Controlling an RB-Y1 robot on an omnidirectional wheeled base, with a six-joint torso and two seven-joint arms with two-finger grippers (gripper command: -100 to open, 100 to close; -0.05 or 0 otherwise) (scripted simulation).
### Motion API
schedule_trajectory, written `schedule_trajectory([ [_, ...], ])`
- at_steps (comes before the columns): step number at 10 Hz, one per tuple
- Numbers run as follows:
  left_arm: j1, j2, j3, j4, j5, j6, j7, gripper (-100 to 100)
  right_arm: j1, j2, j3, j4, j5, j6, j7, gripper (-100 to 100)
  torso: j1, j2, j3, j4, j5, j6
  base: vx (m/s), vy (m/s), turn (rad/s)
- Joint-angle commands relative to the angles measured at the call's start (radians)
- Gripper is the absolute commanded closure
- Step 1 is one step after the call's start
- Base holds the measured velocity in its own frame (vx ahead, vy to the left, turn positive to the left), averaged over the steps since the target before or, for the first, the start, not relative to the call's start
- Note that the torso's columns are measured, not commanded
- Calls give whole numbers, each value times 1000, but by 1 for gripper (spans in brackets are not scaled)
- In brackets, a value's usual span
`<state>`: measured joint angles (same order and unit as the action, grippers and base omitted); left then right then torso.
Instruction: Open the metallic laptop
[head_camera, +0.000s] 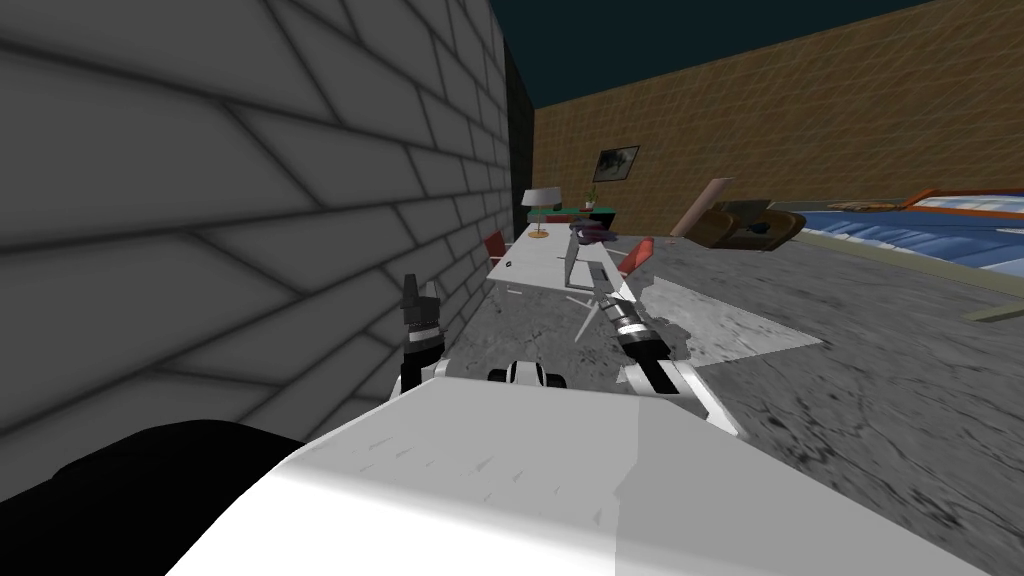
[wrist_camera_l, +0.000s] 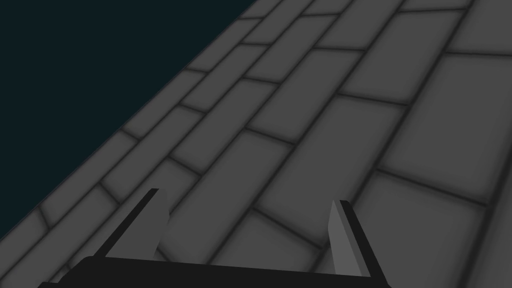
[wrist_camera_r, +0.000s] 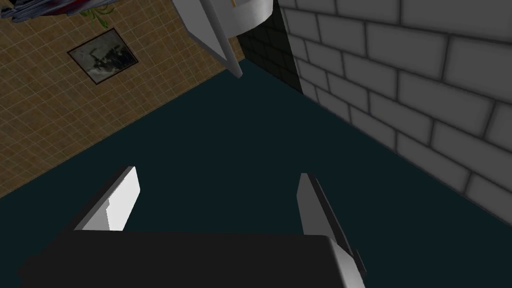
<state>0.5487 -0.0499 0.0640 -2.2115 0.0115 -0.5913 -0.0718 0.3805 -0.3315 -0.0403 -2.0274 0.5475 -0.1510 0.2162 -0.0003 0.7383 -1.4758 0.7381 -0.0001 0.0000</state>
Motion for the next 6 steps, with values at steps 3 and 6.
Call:
schedule_trajectory([
  [3,0,0,0,0,0,0,0,0,-26,-41,-15,68,121,53,10,-100,0,0,0,0,0,0,35,64,21],
  [6,0,0,0,0,0,0,0,0,-37,-57,-20,97,180,74,13,-100,0,0,0,0,0,0,33,56,21],
])
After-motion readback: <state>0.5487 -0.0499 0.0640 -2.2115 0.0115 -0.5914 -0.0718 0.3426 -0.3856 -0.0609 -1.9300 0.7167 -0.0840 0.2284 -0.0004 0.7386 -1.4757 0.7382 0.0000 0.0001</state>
